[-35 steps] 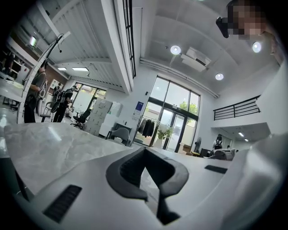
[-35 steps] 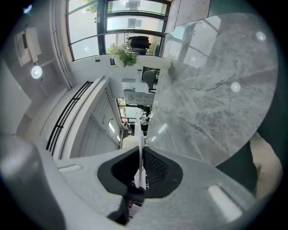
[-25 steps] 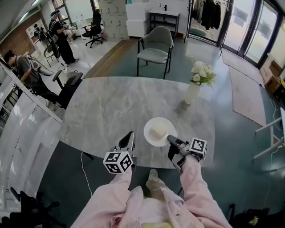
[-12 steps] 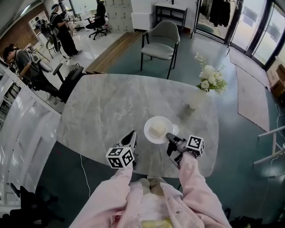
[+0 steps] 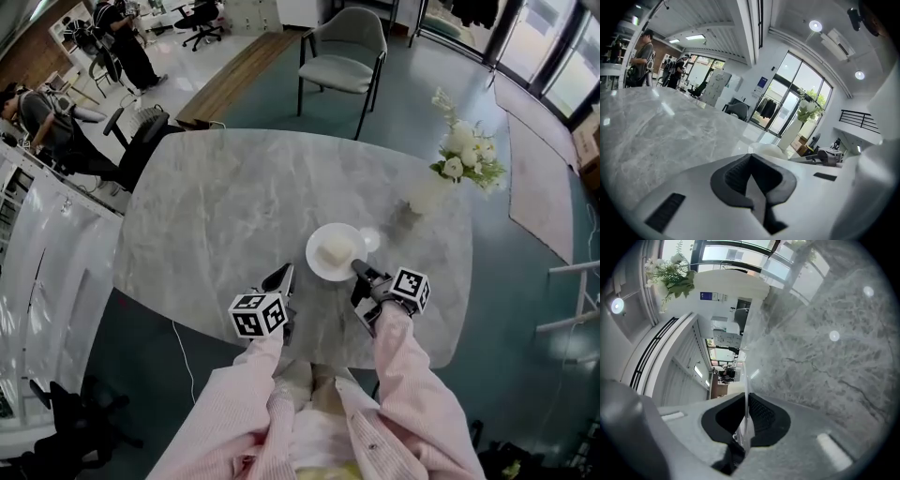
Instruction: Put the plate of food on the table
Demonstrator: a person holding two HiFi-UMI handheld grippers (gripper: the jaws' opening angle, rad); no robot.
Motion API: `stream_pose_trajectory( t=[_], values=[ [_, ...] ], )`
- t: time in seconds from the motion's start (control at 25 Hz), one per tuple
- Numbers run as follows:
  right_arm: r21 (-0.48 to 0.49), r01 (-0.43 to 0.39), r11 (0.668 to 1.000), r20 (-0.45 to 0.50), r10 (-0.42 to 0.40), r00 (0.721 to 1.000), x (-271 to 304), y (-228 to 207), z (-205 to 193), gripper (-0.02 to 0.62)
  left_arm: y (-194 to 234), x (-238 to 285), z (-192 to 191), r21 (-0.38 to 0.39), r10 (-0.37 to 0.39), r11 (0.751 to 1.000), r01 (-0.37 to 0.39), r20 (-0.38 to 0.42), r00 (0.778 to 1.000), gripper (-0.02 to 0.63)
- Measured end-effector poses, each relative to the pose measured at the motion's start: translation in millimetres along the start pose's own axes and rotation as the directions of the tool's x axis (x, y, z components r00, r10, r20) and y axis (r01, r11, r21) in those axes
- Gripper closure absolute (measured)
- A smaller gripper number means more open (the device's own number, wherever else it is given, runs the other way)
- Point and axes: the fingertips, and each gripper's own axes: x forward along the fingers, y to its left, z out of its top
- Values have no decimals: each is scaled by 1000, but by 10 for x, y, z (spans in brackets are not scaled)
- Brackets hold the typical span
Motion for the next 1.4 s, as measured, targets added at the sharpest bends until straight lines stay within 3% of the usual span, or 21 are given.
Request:
stream_pose_trajectory(
  t=[0.32, 0.92, 1.4],
  values=[
    [0, 56, 998, -10, -56, 998, 170, -166, 52, 577, 116, 265, -185, -41, -3, 999, 0, -86, 996, 607],
    [-63, 171, 983, 8, -171, 985, 238, -291, 107, 577, 129, 438, -277, -71, -14, 997, 5, -129, 992, 607],
    [-211, 309, 927, 17, -313, 950, 266, -345, 136, 568, 64, 480, -309, -75, -27, 997, 17, -133, 991, 607]
  ],
)
